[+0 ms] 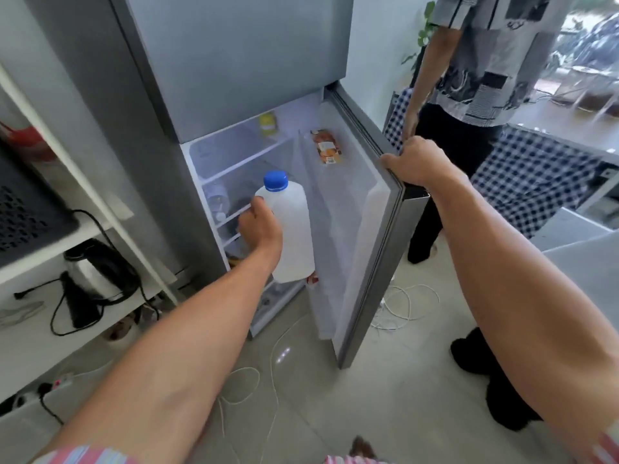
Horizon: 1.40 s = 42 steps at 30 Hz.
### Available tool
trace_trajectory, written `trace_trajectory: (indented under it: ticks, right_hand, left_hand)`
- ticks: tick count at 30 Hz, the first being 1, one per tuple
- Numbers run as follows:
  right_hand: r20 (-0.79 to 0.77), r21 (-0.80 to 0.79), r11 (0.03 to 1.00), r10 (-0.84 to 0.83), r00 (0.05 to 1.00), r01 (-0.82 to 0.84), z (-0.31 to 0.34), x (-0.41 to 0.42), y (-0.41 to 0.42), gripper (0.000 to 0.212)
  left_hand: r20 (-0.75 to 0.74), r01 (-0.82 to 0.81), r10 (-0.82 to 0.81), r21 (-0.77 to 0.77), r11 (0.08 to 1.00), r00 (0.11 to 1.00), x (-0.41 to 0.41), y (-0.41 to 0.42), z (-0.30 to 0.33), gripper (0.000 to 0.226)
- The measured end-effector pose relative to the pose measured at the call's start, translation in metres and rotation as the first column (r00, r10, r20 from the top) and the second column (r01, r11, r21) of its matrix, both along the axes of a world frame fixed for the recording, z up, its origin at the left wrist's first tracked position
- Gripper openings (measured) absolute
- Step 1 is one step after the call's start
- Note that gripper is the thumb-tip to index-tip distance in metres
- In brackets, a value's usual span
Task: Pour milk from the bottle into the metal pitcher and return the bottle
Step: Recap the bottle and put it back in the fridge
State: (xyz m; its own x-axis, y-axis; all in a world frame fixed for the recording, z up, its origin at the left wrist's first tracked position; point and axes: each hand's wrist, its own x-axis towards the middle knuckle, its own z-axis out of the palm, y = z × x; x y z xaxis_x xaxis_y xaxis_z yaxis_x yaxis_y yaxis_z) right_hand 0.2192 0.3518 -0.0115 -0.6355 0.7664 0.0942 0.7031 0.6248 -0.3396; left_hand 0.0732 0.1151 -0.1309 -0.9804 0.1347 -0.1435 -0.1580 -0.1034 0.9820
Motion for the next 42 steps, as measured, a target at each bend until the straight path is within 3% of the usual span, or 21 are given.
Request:
trace_trajectory:
  ticks: [9,16,24,27,31,38,42]
  right_hand:
    - [-0.103,0.047,0.993,-0.108,0.989,0.113,-0.017,0.030,0.023,0.037]
    - [-0.190,0.193,0.971,-0.105,0.976,0.142,-0.029,0.031,0.023,0.045]
    - [-0.220,0.250,0.959,-0.081,0.972,0.137,-0.034,0.034,0.027,0.044]
    - [-0.236,0.253,0.958,-0.075,0.969,0.136,-0.035,0.035,0.029,0.044]
    - [-0.257,0.239,0.960,-0.082,0.963,0.145,-0.036,0.036,0.032,0.043]
    - [-0.251,0.250,0.956,-0.087,0.964,0.151,-0.034,0.038,0.033,0.044]
    - [-0.239,0.253,0.956,-0.085,0.967,0.147,-0.033,0.038,0.031,0.043]
  left_hand:
    - [0.347,-0.162,0.065,0.259,0.952,0.936,0.024,0.061,-0.026,0.036]
    - [0.534,-0.274,0.076,0.301,0.913,0.842,0.039,0.098,-0.052,0.042]
    - [0.570,-0.328,0.144,0.235,0.915,0.809,0.048,0.133,-0.101,0.034]
    - [0.572,-0.306,0.150,0.186,0.934,0.806,0.053,0.144,-0.118,0.042]
    - [0.572,-0.269,0.137,0.153,0.951,0.809,0.060,0.155,-0.126,0.029]
    - [0.492,0.029,-0.064,0.078,0.997,0.868,0.070,0.170,-0.130,0.035]
    - [0.360,0.231,-0.193,-0.064,0.971,0.913,0.071,0.174,-0.133,0.039]
